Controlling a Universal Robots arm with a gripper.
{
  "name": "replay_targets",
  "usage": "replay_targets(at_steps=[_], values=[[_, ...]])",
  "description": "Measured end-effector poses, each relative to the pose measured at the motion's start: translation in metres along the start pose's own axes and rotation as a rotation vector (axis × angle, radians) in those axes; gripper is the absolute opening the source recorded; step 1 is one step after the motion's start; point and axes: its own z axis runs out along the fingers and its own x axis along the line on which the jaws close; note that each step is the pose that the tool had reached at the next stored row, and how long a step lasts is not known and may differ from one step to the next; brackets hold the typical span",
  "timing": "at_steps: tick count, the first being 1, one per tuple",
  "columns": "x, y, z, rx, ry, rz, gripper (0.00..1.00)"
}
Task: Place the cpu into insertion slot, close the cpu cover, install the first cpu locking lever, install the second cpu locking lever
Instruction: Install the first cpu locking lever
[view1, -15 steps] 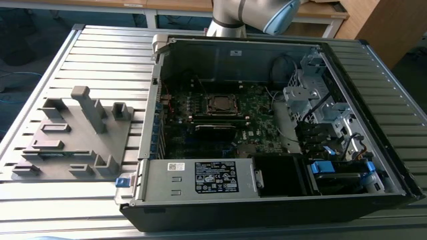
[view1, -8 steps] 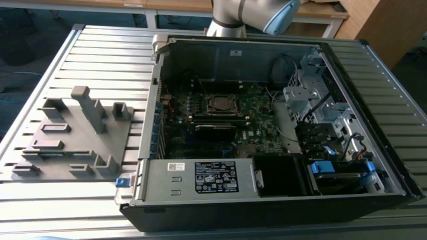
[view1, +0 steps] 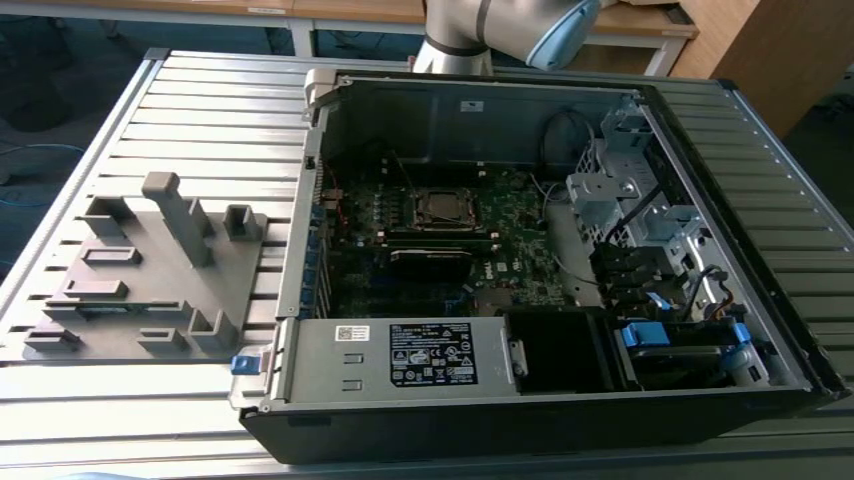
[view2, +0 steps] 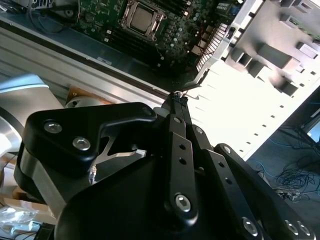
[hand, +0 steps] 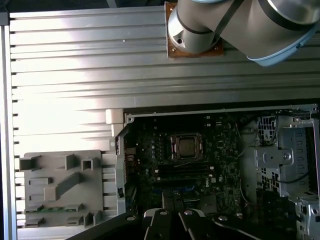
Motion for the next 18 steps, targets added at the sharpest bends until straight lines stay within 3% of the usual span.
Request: replay_targets(at_steps=[18], values=[[0.0000,0.0000,0.0001,0.0125,-0.0022,0.000,0.10]])
